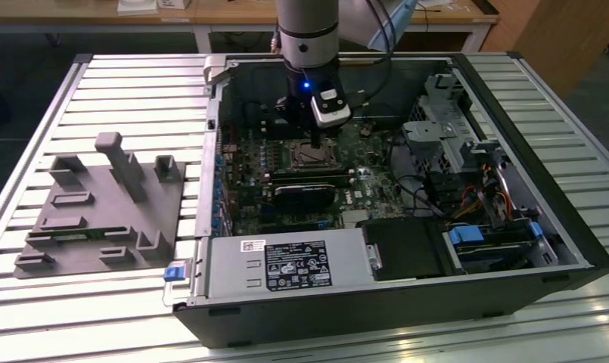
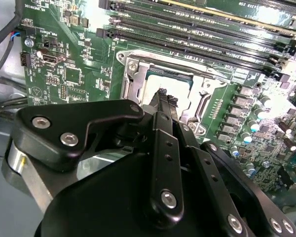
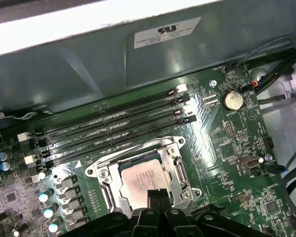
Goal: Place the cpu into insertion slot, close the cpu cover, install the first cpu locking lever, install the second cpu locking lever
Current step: 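Install the first cpu locking lever, then install the second cpu locking lever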
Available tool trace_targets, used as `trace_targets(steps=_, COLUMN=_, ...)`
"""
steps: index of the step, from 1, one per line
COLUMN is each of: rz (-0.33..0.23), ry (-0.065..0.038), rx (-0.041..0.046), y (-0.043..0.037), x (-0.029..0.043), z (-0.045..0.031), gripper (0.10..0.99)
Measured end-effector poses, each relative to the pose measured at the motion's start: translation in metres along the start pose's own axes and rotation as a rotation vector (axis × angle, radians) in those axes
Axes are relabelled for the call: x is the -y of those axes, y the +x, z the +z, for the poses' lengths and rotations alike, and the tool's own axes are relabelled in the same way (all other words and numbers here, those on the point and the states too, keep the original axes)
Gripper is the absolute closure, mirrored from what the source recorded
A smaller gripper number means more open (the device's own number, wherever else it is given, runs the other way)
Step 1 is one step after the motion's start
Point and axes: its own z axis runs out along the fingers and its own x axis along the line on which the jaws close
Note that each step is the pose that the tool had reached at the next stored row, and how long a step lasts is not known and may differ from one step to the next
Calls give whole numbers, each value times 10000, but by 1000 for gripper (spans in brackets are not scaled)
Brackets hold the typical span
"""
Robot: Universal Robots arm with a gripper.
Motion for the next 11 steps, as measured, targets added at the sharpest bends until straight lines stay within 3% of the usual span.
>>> trace_targets(steps=3, rz=-1, ry=4, rx=-5, y=-1, x=0, z=-1, gripper=980)
trace_targets(steps=5, rz=-1, ry=23, rx=-56, y=-8, x=-1, z=-1, gripper=980)
trace_targets(steps=11, rz=1, ry=22, rx=-58, y=-9, x=-2, z=-1, gripper=980)
